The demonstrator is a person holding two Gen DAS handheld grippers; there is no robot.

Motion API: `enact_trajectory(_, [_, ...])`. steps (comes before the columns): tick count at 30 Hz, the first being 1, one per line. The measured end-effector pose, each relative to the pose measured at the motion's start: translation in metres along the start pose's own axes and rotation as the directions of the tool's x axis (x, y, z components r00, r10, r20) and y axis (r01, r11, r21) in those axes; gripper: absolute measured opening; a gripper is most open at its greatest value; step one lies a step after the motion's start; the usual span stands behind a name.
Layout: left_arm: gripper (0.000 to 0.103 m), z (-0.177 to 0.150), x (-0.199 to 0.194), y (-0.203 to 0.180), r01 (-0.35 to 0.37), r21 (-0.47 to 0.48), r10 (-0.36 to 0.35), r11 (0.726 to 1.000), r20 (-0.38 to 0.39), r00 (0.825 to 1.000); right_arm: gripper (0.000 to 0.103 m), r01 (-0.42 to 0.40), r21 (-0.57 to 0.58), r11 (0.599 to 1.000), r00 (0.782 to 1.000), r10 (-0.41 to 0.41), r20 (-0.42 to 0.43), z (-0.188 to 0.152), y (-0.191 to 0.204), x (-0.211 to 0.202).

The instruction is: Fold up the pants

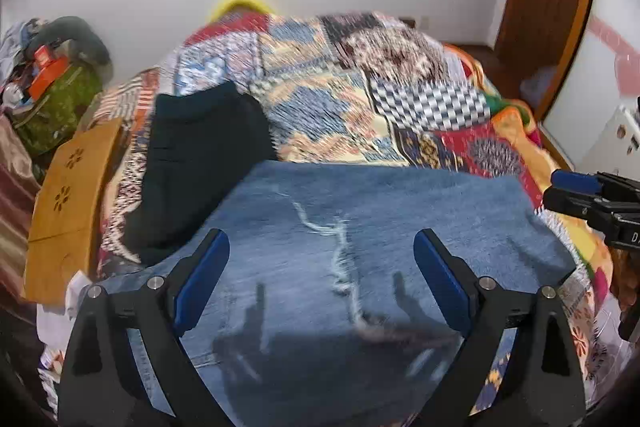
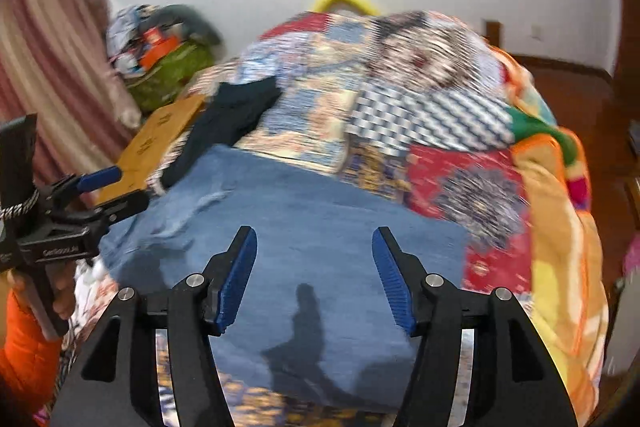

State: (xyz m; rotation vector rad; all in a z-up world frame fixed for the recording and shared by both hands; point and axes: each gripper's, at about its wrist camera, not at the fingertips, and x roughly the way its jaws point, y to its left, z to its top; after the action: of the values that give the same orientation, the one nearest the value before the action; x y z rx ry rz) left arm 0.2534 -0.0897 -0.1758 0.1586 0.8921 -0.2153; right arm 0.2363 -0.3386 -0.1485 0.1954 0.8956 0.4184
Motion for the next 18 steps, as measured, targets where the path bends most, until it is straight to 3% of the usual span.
enact_trajectory(3, [0.094,0.001,0.03,-0.02,-0.011,0.048,0.014,0.999,-0.064,0.998,0.056,0.05,0.051,0.997,0.997,-0.047,-0.06,-0.012,-0.025,0.018])
enact_trajectory(7, [0.095,-0.013,0.061,-0.035,-0.021,0.099,0.037,0.995,-0.159,0.987,0.056,0.052,0.045,0.998,0.983,-0.043,-0.18,-0.038,-0.036,0.049])
enact_trajectory(10, [0.1,-0.024,0.06,-0.036,-0.035,0.093,0.046,0.995,-0.12,0.992,0.057,0.05,0.009,0.999,0.989,-0.048,-0.137,-0.055,-0.032,0.048])
enact_trajectory(18, [0.101,-0.034,0.054,-0.023,0.023,0.027,-0.019,0.999,-0.146,0.989,0.057,0.057,0.019,0.998,0.992,-0.054,-0.118,-0.068,-0.029,0.033])
